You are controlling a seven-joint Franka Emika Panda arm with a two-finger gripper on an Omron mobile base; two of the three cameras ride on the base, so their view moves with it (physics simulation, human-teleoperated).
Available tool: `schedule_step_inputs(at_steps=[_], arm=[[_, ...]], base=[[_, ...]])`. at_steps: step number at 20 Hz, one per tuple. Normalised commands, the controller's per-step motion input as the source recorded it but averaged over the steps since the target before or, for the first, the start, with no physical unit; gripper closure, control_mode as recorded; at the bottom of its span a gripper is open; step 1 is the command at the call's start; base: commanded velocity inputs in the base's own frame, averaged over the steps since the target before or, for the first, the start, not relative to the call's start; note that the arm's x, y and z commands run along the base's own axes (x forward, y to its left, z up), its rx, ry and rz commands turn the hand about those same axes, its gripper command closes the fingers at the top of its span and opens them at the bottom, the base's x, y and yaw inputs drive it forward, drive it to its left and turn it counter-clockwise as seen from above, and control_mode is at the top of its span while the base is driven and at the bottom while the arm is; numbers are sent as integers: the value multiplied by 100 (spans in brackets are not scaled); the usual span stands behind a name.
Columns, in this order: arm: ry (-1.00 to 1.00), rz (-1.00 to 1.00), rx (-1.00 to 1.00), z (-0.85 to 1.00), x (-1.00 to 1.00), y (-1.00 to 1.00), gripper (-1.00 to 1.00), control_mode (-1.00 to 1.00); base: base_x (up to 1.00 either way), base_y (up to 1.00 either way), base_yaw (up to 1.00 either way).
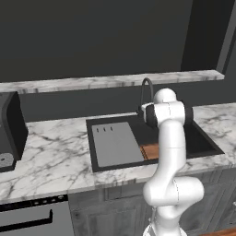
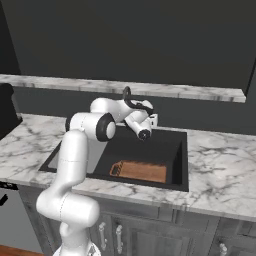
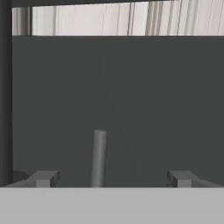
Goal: Turn on the sink faucet with hot water and rinse the cutting board for ten seconds, then turn off the faucet. Push the cutting board to reach the water if necessary.
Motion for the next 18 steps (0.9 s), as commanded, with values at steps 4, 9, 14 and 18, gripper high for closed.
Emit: schedule_step_inputs(at_steps=[4,9,14,18], arm=[[0,0,0,0,1,3,-100,-100],[0,0,0,0,10,0,-100,-100],[0,0,0,0,10,0,-100,-100],[0,0,0,0,1,0,-100,-100]], base=[[0,0,0],[0,0,0],[0,0,0],[0,0,0]])
